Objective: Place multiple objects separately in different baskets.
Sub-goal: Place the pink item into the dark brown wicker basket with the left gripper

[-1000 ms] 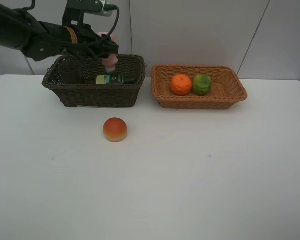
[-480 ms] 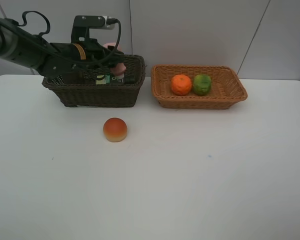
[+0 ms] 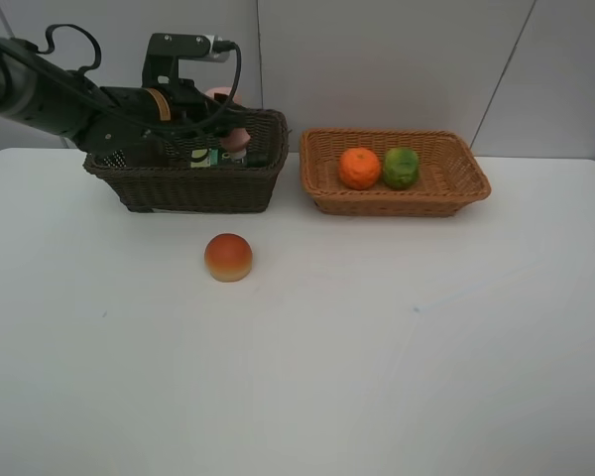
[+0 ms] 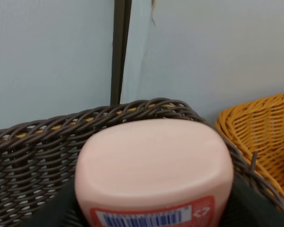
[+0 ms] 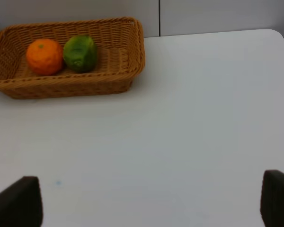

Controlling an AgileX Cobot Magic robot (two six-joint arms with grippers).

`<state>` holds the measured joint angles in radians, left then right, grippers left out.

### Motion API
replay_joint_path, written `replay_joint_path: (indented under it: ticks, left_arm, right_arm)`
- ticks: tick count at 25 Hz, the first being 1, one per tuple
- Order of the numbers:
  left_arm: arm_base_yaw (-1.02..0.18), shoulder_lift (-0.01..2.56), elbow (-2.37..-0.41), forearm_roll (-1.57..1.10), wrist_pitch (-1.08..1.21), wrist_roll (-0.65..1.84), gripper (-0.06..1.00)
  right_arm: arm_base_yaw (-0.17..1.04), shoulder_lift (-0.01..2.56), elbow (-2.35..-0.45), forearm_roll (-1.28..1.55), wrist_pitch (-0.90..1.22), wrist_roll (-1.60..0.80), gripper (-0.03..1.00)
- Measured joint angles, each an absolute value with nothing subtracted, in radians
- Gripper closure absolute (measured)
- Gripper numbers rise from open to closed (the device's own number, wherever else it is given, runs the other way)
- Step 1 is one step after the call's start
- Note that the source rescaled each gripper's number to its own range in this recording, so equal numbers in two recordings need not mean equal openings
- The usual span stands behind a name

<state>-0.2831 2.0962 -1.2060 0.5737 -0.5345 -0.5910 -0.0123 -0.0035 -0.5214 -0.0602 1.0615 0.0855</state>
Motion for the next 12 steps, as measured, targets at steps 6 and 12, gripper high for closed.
replay_joint_path:
  ticks: [6,12]
  left_arm:
    - [-0.283,2.096,-1.206,0.574,-0.524,-0.591,0.08]
    - [-0.283,2.084,-1.206,0.575,-0.488,-0.591,0.06]
  right_arm:
    - [-0.012,-0.004,-0.521,-0.060,1.062,0.086,-0.03]
    - [-0.012,-0.004,-0.521,-0.060,1.062,0.086,-0.03]
